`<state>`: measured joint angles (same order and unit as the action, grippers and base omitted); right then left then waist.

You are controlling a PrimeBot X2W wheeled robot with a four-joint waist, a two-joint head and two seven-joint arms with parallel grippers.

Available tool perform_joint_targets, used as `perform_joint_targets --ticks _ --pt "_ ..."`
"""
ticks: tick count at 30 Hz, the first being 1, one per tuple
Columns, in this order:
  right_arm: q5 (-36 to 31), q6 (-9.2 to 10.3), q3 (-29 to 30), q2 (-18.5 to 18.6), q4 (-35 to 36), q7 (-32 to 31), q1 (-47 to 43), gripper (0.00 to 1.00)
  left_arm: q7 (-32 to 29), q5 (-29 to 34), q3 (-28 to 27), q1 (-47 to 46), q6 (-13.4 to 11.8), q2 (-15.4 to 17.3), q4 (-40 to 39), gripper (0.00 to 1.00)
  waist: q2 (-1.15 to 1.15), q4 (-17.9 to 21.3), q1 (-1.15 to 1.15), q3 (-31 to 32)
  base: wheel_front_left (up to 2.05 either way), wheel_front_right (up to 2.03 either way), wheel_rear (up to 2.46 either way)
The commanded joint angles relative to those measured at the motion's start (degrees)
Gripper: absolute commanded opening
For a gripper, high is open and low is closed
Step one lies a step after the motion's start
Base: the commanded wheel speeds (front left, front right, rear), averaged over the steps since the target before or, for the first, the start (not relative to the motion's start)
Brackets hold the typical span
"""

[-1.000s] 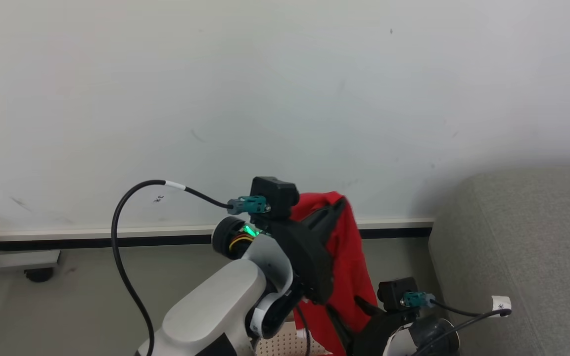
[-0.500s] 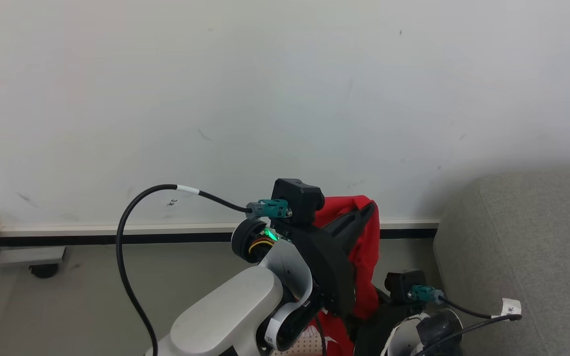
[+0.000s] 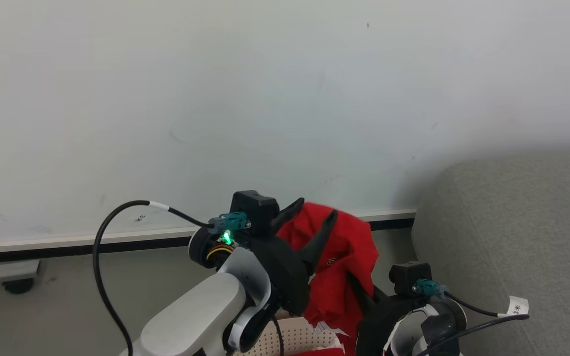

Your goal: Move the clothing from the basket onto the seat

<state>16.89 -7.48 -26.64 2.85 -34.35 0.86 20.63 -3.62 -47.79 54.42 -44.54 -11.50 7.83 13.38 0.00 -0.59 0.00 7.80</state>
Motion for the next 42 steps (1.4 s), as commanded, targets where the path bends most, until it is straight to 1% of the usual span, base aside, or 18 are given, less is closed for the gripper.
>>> perform_joint_targets --ticks 1,4,7,10,14,17,21,23,27,30,37,42 --pt "-0.68 -0.02 0.28 -0.09 0.71 0.31 0.15 0.0 1.1 0.27 0.03 1.41 0.31 0.79 0.6 1.0 0.0 1.86 0.0 -0.09 0.0 0.0 0.0" --pt "-1.91 -0.02 1.3 0.45 2.43 -0.11 -0.52 0.0 3.31 0.39 -0.5 2.82 0.79 2.18 1.59 1.0 0.0 4.44 0.0 -0.3 0.0 0.0 0.0" --pt "-2.85 -0.02 2.55 2.07 5.11 -1.12 -1.62 0.0 4.83 -0.8 -1.2 4.92 1.19 3.27 2.19 1.0 0.0 7.78 0.0 -0.7 0.0 0.0 0.0" --pt "-3.72 -0.02 3.24 3.23 8.51 -2.67 -2.48 0.0 6.15 -1.52 -2.1 6.44 1.03 4.54 2.22 1.0 0.0 11.88 0.0 -1.36 0.0 0.0 0.0" --pt "-4.81 -0.02 5.12 5.26 13.92 -4.89 -4.3 0.0 7.41 -0.95 -2.29 7.58 1.1 5.79 1.63 1.0 0.0 17.63 0.0 -2.51 0.0 0.0 0.0" --pt "-5.56 -0.02 7.13 6.14 18.15 -6.34 -6.22 0.0 7.71 -0.63 -1.53 8.34 1.87 6.22 0.98 1.0 0.0 21.95 0.0 -3.38 0.0 0.0 0.0" --pt "-6.13 -0.02 9.81 6.83 22.77 -8.13 -8.74 0.0 7.95 -0.61 -1.02 8.83 2.22 6.77 0.38 1.0 0.0 27.45 0.0 -4.76 0.0 0.0 0.0" --pt "-6.35 -0.02 12.6 6.56 24.96 -8.13 -10.62 0.0 7.57 -0.34 -0.51 8.36 2.57 6.4 0.17 1.0 0.0 28.52 0.0 -6.15 0.0 0.0 0.0" --pt "-7.62 -0.02 18.5 4.56 28.95 -7.98 -14.38 0.0 7.01 -0.16 0.47 7.29 3.69 5.93 0.76 1.0 0.0 29.95 0.0 -8.29 0.0 0.0 0.0" --pt "-8.66 -0.02 21.4 3.69 31.16 -8.12 -16.83 0.0 6.8 0.08 1.19 6.54 4.59 5.46 1.49 1.0 0.0 30.64 0.0 -9.55 0.0 0.0 0.0" --pt "-9.63 -0.02 22.81 2.46 34.13 -8.86 -19.54 0.0 7.43 0.72 2.22 5.71 5.73 4.31 3.05 1.0 0.0 31.41 0.0 -11.1 0.0 0.0 0.0" --pt "-9.6 -0.02 22.73 2.61 34.55 -9.55 -18.78 0.0 7.91 0.89 2.59 6.14 5.82 4.37 3.54 1.0 0.0 31.63 0.0 -11.51 0.0 0.0 0.0"
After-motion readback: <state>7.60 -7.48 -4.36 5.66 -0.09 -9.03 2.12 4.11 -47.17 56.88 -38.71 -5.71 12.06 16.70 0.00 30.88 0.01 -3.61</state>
